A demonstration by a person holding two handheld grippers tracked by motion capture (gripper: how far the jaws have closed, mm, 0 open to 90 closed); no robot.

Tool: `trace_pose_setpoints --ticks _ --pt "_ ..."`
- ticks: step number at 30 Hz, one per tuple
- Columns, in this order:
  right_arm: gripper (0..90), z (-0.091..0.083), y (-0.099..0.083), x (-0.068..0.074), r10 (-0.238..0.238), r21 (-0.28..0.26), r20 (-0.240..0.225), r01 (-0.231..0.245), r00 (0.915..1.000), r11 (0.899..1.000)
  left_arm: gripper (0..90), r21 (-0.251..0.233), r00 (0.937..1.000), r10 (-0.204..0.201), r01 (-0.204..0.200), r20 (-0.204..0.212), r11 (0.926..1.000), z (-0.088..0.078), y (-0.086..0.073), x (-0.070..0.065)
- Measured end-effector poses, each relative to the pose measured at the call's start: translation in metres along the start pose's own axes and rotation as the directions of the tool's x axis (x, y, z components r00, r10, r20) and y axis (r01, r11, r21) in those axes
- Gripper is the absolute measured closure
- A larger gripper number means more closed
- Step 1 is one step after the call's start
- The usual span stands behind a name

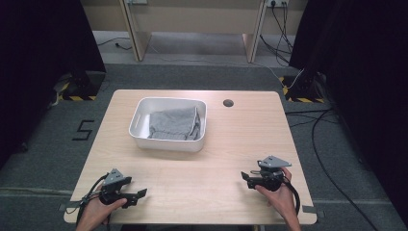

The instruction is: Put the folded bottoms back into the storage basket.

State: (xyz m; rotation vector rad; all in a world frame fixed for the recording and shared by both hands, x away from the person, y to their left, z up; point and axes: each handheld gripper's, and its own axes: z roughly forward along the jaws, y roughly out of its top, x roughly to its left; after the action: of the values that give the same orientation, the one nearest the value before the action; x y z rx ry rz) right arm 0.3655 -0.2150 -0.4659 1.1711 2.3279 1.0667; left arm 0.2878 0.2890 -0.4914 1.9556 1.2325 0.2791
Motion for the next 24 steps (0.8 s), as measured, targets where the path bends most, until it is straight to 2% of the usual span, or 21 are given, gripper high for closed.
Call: trace_pose_setpoints --ticks 6,9,10,12,13,16,21,24 --pt "18.7 -0.001 -0.006 0.005 0.003 0.005 -0.01 -0.003 0.9999 1.0 15.3 0.014 0.9999 0.012 -0.012 -0.009 0.9998 -0.002 -0.006 -0.003" --pt "18.7 0.001 -0.011 0.007 0.009 0.024 -0.015 -0.009 0.9999 1.0 15.3 0.017 0.9996 0.02 -0.019 -0.018 0.9997 -0.003 -0.007 -0.004" --pt "18.5 0.002 -0.012 0.008 0.006 0.044 -0.013 -0.005 0.9999 0.999 15.2 0.017 0.9996 0.021 -0.021 -0.021 0.9996 -0.004 -0.008 -0.005" --pt "18.8 0.002 -0.015 0.01 -0.009 0.051 -0.005 0.009 0.9999 0.999 15.2 0.011 0.9994 0.024 -0.023 -0.026 0.9997 -0.004 -0.01 -0.005" --pt "18.8 0.002 -0.017 0.011 0.003 0.06 -0.014 -0.002 0.9999 0.998 15.2 0.009 0.9992 0.026 -0.026 -0.029 0.9996 -0.004 -0.01 -0.006" --pt "18.7 0.002 -0.022 0.013 0.003 0.08 -0.015 -0.002 0.9999 0.997 15.2 0.015 0.9976 0.049 -0.048 -0.05 0.9987 -0.005 -0.012 -0.008" --pt "17.3 0.001 -0.026 0.014 -0.002 0.074 -0.014 0.003 0.9999 0.997 14.8 0.009 0.9929 0.089 -0.088 -0.078 0.996 -0.005 -0.016 -0.012" --pt "15.3 0.001 -0.027 0.016 -0.041 0.085 -0.005 0.042 0.9991 0.995 14.6 -0.007 0.9891 0.109 -0.11 -0.098 0.9939 -0.003 -0.02 -0.014"
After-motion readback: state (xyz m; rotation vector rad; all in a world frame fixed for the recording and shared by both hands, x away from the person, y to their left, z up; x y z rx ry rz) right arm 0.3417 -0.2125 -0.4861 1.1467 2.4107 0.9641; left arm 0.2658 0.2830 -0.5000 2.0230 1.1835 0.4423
